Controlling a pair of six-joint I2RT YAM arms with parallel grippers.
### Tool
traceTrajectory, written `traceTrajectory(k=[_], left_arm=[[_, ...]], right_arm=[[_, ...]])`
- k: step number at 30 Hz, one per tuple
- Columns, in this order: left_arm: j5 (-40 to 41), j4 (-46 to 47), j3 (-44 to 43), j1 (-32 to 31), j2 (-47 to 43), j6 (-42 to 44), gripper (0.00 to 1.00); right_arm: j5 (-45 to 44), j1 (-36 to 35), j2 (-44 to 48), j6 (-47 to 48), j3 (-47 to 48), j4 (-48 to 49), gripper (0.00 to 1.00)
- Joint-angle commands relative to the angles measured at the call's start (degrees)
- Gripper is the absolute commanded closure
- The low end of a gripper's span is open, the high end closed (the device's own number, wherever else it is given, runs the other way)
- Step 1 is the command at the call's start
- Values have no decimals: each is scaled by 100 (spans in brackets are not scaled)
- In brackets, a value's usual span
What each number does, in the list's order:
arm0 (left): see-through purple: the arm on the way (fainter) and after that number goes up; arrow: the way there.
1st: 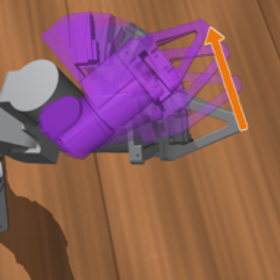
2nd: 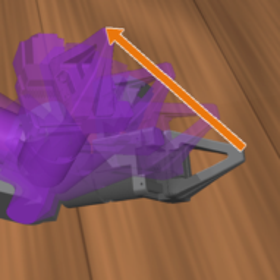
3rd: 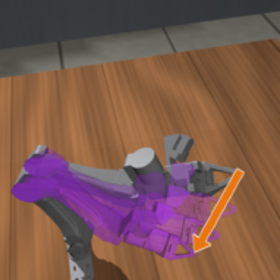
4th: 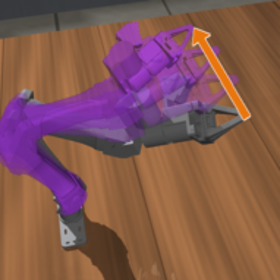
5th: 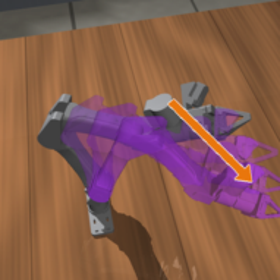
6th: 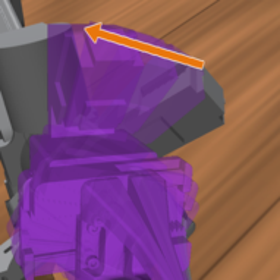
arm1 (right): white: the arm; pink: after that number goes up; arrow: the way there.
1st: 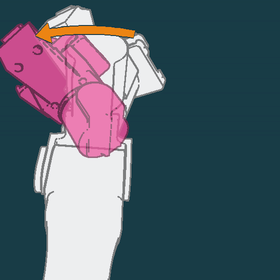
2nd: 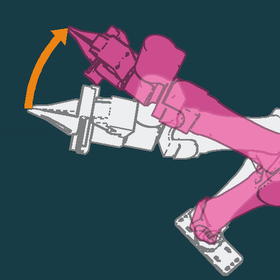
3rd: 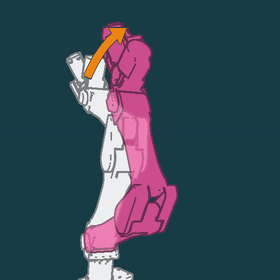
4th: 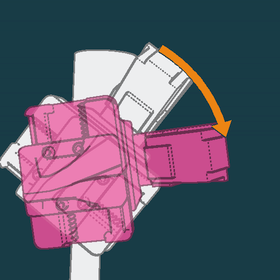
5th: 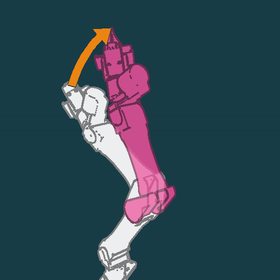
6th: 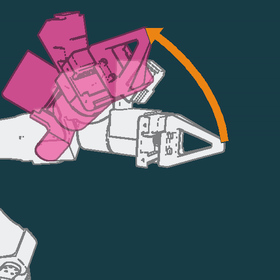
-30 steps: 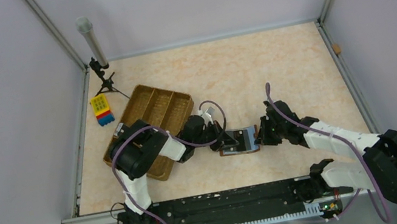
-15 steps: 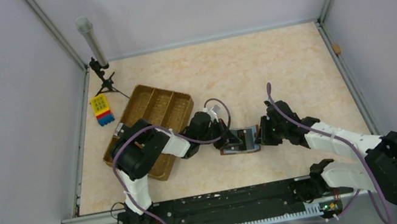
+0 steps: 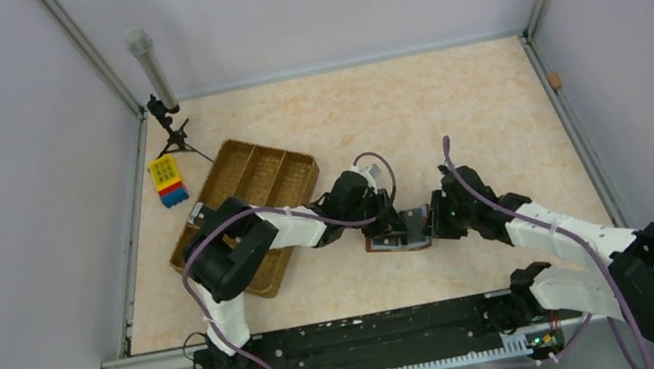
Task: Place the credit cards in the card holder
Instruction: Insert the credit card into the card holder, then close the card holder at the center of the board.
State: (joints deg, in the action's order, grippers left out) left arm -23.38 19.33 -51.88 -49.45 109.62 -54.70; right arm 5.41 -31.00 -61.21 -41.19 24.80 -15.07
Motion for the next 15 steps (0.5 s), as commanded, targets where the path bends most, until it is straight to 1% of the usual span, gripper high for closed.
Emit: traceTrajectory(k=[1,3,6,15], left_arm=[[459,-951,-187,-190,-84,550,65],[475,-939,-194,-209,-159,617,61],[419,-773,-148,-223,-225,669,58],[-171,454,63,-257,-188,585,58]], right_arm=[[29,-55,152,-57,155,158,82],[-14,-55,168,-57,165,102,81],[-80,-55,203,-65,163,53,81],[-121,-55,242,-69,165,23,81]])
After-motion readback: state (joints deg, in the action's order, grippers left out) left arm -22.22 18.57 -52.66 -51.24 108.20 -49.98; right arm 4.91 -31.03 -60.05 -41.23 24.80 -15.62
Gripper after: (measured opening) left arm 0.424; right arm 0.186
